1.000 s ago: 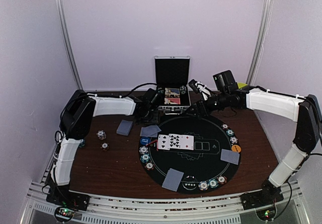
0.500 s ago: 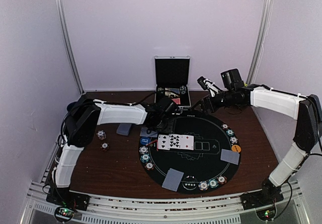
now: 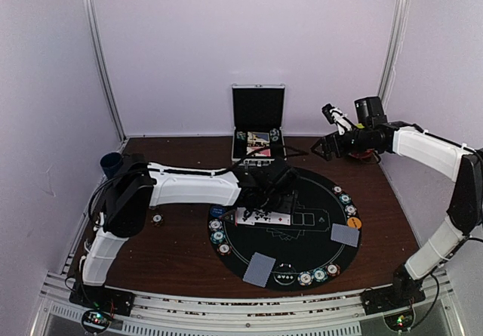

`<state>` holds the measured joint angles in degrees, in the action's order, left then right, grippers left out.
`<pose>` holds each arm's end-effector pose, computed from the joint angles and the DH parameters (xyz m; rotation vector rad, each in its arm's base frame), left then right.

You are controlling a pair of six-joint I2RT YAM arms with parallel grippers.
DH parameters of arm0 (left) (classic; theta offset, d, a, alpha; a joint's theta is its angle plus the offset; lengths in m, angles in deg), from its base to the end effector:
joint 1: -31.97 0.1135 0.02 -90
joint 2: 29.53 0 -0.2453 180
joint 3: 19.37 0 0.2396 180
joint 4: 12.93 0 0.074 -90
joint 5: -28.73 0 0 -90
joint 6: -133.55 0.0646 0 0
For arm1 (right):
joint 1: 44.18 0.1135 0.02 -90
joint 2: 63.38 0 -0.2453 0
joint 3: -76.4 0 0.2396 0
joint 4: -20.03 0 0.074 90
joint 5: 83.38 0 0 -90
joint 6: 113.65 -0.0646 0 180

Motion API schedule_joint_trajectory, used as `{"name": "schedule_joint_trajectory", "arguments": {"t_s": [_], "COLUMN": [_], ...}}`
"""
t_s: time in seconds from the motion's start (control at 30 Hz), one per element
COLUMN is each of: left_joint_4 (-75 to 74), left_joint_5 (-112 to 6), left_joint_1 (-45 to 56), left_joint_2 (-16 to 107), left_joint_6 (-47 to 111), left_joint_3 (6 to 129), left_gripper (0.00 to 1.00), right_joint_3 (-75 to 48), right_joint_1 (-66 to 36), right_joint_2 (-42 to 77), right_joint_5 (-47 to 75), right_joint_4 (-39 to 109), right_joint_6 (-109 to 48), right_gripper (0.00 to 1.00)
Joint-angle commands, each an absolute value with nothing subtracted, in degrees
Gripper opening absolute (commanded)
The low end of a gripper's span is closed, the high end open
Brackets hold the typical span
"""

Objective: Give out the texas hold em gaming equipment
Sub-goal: Place the poker card in the community card area.

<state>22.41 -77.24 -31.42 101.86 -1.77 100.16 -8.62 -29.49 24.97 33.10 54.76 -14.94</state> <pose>0.2439 -0.4473 0.1484 0.2495 2.4194 -0.5749 0.3370 0.1181 0.2635 -0.6926 2.1018 0.5725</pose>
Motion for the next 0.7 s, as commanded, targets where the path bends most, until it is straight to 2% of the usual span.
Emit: {"name": "schedule_joint_trajectory", "arguments": {"t_s": [0.0,0.67], "left_joint_4": [20.53,19.67], "left_joint_5": [-77.35,-82.54], "left_joint_1": [-34.37,-37.02], "left_joint_2": [104.49,111.83], "left_joint_6": [-4.50,-9.07], "left_joint_3": [103.07,109.47], "left_gripper": [0.67,0.71], "right_joint_3": [-8.28,-2.97], "right_joint_1": [-30.56,-35.10], "right_joint_2": [22.65,14.14], "right_joint_5": [28.51,29.69], "right_joint_4": [56.13,53.35], "right_joint_6": [-14.90,-16.31], "right_gripper": [0.94,0.95]}}
